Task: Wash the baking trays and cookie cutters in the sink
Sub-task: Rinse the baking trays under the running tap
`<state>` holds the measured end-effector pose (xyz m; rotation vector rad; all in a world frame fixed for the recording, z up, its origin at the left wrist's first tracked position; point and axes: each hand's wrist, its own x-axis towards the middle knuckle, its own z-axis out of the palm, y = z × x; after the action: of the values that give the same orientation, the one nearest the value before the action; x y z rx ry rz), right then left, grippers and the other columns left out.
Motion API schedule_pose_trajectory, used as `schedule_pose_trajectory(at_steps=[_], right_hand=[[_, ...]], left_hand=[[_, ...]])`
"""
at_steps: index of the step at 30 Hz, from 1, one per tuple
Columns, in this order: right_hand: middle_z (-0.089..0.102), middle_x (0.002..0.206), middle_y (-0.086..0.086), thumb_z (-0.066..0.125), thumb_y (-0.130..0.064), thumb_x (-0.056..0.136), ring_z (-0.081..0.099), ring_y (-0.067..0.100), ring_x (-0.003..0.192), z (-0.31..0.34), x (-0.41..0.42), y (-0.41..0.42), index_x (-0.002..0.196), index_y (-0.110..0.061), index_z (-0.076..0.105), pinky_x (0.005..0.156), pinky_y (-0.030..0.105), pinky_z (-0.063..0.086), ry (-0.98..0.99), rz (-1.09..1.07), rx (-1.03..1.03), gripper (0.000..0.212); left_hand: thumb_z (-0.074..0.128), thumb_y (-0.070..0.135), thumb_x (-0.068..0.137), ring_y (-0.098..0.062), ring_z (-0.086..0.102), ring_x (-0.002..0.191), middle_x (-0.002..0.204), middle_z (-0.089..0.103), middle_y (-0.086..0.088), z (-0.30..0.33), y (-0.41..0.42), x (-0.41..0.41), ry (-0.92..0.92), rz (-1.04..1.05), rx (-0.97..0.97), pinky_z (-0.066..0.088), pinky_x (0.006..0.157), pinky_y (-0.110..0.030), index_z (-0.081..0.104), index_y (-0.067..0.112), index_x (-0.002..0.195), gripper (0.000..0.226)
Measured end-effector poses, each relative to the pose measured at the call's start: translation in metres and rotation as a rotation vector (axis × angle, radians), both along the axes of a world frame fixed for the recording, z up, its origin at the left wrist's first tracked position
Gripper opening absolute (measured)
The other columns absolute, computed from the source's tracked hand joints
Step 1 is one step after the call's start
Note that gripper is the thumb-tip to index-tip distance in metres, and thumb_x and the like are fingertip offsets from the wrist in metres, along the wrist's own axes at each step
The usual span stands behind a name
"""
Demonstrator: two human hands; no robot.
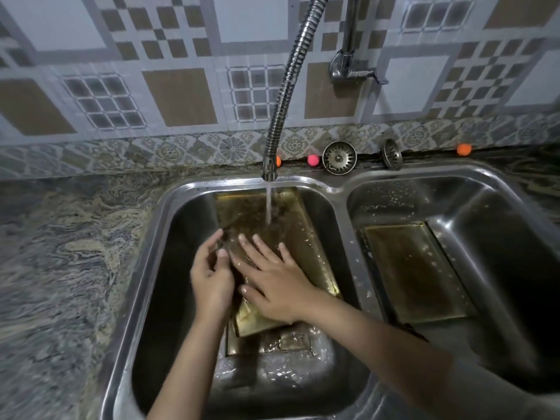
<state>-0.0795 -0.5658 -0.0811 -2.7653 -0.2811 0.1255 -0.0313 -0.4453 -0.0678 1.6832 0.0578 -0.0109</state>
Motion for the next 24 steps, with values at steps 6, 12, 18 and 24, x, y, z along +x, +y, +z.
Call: schedule_pose_trajectory(at_steps=[6,12,18,24], right_hand=[[-0.023,0.156,0.009,0.017,-0.049,0.1,-0.025,0.032,0.143,0.011,0.033,-0.042,0.152,-0.023,-0.009,0.112,0.059,-0.014,0.076,-0.509,-0.1,0.065],[-0.02,0.159,-0.006,0.021,-0.046,0.1,-0.022,0.017,0.145,0.012,-0.003,-0.02,0.151,-0.038,-0.005,0.116,0.05,-0.013,-0.06,-0.116,-0.119,0.058],[-0.023,0.158,0.008,0.018,-0.051,0.099,-0.026,0.033,0.142,0.023,0.03,-0.037,0.152,-0.024,-0.007,0.11,0.068,-0.01,0.047,-0.467,-0.135,0.064],[-0.024,0.157,-0.005,0.014,-0.053,0.097,-0.024,0.021,0.144,0.016,-0.003,-0.038,0.147,-0.042,-0.011,0.115,0.052,-0.013,-0.006,-0.067,-0.18,0.057]], left_hand=[[0.047,0.001,0.096,0.018,0.051,0.103,0.115,0.057,0.019,0.0,-0.016,-0.014,-0.005,-0.127,-0.031,0.037,0.093,-0.007,0.06,0.025,0.117,0.034],[0.047,-0.003,0.094,-0.01,0.057,0.11,0.119,0.061,0.001,0.001,-0.019,-0.007,0.013,-0.064,-0.152,0.045,0.096,-0.024,0.059,0.021,0.117,0.035],[0.047,-0.003,0.095,0.02,0.055,0.093,0.112,0.06,0.015,0.002,-0.03,-0.022,-0.002,-0.17,-0.133,0.041,0.081,-0.001,0.06,0.017,0.118,0.033],[0.047,-0.002,0.095,-0.001,0.056,0.1,0.115,0.062,0.007,0.001,-0.007,-0.006,0.08,-0.042,-0.222,0.043,0.095,-0.022,0.062,0.024,0.115,0.036]])
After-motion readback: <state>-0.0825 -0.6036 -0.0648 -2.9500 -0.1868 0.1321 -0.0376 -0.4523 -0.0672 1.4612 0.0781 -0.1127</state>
